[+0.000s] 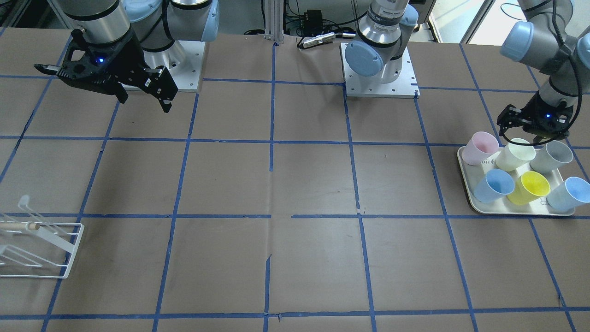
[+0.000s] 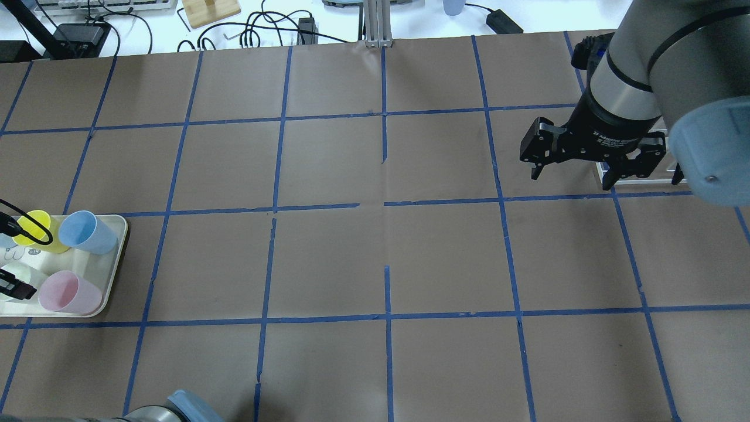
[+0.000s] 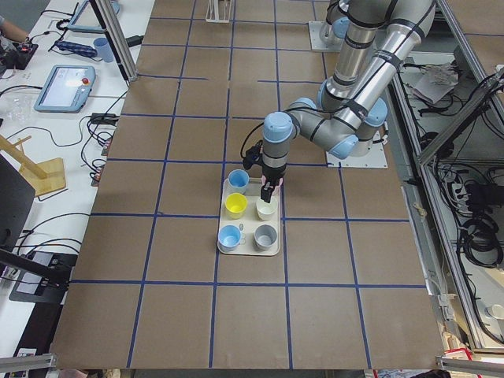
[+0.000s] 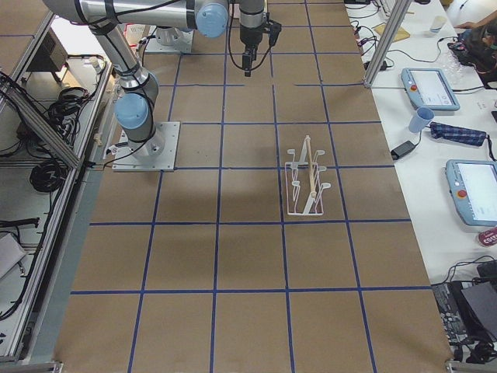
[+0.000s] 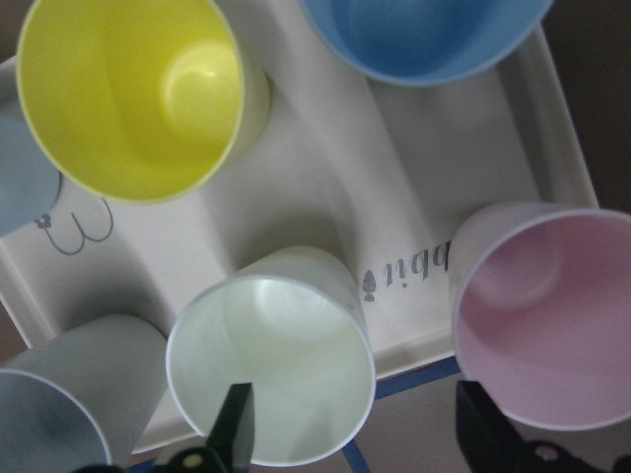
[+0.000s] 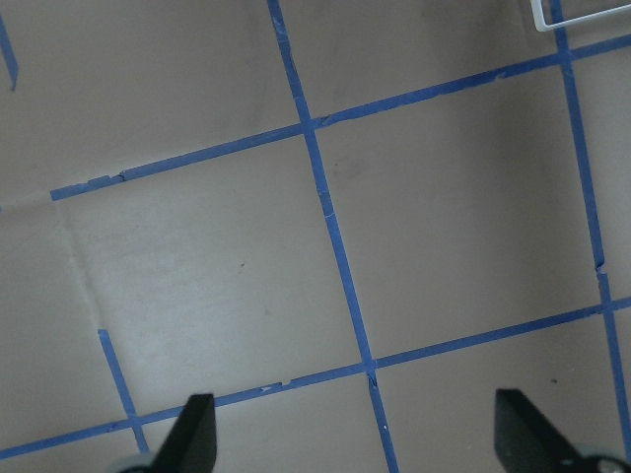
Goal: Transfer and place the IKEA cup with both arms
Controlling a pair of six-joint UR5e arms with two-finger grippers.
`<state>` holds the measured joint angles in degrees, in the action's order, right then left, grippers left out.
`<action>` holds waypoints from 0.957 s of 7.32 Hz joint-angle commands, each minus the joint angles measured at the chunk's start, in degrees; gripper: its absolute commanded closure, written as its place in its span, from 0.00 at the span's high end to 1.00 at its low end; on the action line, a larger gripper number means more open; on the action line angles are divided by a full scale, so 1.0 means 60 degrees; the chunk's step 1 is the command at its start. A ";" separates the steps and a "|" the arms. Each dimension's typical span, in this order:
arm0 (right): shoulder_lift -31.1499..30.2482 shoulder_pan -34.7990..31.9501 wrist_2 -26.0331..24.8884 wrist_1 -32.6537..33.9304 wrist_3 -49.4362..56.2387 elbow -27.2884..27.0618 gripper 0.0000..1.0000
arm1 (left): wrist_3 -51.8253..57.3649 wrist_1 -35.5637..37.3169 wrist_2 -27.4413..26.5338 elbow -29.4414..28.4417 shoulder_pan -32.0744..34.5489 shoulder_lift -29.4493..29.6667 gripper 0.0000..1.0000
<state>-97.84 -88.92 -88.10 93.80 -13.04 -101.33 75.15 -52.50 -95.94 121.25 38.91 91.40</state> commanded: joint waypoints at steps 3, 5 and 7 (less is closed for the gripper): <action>-0.0100 0.0025 0.0138 -0.0487 0.0005 0.0130 1.00 | -0.2878 -0.5217 0.0316 -0.3340 0.1900 -0.0656 0.99; -0.0100 0.0069 0.0138 -0.0546 0.0005 0.0145 1.00 | -0.5440 -0.6015 0.0388 -0.4310 0.3672 -0.0833 0.99; -0.0144 0.0040 0.0124 -0.0605 0.0005 0.0130 1.00 | -0.7956 -0.6045 0.0667 -0.4285 0.5183 -0.1155 0.98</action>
<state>-98.62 -88.62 -87.32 90.35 -13.01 -100.54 37.65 -88.33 -92.55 95.98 64.01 85.62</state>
